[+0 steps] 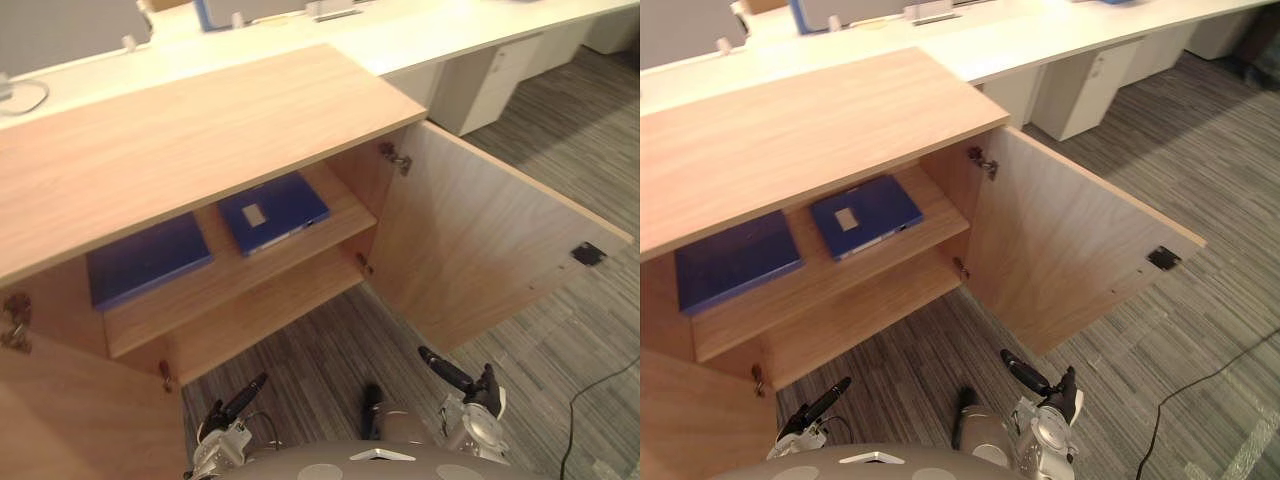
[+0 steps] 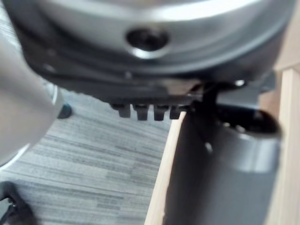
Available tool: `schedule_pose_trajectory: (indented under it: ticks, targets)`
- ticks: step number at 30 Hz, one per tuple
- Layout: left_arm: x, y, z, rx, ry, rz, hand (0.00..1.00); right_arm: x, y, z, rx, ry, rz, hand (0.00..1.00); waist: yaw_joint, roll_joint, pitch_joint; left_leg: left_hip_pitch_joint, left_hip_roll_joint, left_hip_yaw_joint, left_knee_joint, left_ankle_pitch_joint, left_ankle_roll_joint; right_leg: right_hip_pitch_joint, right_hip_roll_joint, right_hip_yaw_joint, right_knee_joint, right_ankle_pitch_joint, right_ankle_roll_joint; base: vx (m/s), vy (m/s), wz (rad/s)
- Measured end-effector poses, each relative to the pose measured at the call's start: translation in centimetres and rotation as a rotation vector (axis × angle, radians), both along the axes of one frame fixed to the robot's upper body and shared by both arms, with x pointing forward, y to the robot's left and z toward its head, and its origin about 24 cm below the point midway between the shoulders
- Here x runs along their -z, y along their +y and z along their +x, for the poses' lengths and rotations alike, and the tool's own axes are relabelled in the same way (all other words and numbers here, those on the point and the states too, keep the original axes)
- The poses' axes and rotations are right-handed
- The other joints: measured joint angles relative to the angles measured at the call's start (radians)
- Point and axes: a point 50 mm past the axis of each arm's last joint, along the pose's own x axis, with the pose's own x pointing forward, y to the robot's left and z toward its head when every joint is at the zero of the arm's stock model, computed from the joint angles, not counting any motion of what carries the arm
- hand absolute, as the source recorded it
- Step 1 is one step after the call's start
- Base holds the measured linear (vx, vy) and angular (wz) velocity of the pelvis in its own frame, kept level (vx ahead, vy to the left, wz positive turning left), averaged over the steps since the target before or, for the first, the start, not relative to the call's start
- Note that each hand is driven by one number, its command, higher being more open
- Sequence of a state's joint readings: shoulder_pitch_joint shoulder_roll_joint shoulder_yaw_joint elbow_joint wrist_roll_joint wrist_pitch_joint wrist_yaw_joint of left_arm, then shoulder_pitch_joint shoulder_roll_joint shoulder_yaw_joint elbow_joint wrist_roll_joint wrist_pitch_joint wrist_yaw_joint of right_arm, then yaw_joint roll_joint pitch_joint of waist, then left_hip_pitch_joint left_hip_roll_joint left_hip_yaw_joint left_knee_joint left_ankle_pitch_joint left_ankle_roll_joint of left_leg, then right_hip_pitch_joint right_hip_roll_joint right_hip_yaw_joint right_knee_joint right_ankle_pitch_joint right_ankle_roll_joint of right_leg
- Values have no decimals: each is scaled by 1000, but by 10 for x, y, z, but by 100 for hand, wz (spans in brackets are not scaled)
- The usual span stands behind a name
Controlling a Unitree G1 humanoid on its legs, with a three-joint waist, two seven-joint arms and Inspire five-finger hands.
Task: Walk over to the cabinet, pick up the folder, carry it to the office cabinet, place the folder inside the office cabinet, then close the office cabinet door
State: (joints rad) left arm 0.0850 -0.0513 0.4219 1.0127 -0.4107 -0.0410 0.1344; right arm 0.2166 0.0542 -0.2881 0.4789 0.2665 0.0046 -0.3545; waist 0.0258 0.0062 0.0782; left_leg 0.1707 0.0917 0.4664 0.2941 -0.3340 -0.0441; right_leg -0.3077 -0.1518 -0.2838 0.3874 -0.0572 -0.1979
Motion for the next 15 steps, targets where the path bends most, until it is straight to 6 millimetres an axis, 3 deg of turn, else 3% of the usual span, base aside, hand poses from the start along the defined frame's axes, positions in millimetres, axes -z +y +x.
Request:
schedule_pose_trajectory:
  ticks: [1, 2, 3, 4, 5, 8, 11, 12, 15]
  targets:
    - [1, 2, -7, -19, 15, -1, 100, -3, -6, -1, 36, -20, -1, 100, -3, 4, -5, 15, 17, 11, 0, 2, 3, 9, -9, -49, -1, -34, -4, 127, -89, -69]
    - [2, 1, -8, -27, 15, -6, 100, -8, -14, 0, 77, -43, -21, 100, 0, 17, -19, 16, 32, 31, -6, 2, 4, 15, -26, -114, 5, -68, 44, 154, -117, -64]
    - [2, 0, -8, -28, 15, -11, 100, -12, -18, 3, 95, -63, -31, 100, 3, 24, -26, 14, 38, 35, -10, 2, 3, 8, -43, -132, 43, -85, 65, 155, -115, -55]
    - [2, 2, -10, -11, 24, 2, 100, -17, -24, 8, 123, -93, -49, 100, -7, -6, -24, 28, 17, 44, -24, -6, -7, -16, -99, -128, 132, -96, 75, 176, -134, -62]
    - [1, 12, -14, -18, 38, 19, 100, -20, -33, 10, 156, -104, -67, 100, 2, -14, -26, 51, 10, 54, -36, -21, -30, -20, -78, -116, 138, -83, 176, 181, -132, -67]
    - [6, 14, -29, -34, 106, 8, 100, -29, -50, 20, 208, -142, -102, 100, -4, -5, -33, 44, 29, 32, -15, 14, 0, 4, -16, -71, 52, -52, 177, 147, -116, -67]
    - [7, 9, -31, -11, 122, -13, 100, -39, -75, 25, 261, -152, -165, 100, -6, -8, -30, 37, -11, -47, -164, 40, -5, 45, 8, -46, -58, 7, 187, 56, -35, -38]
    - [7, 12, -31, -12, 123, -5, 100, -44, -83, 30, 269, -165, -180, 100, 1, -2, -36, 32, -10, -54, -213, 93, -17, 53, 32, -25, -95, 35, 197, -17, 5, -39]
    - [5, 19, -31, -6, 119, 17, 100, -50, -86, 41, 240, -203, -183, 100, -8, -7, -34, 27, -10, -49, -206, 100, -19, 99, 52, -17, -208, 98, 210, -34, 42, -18]
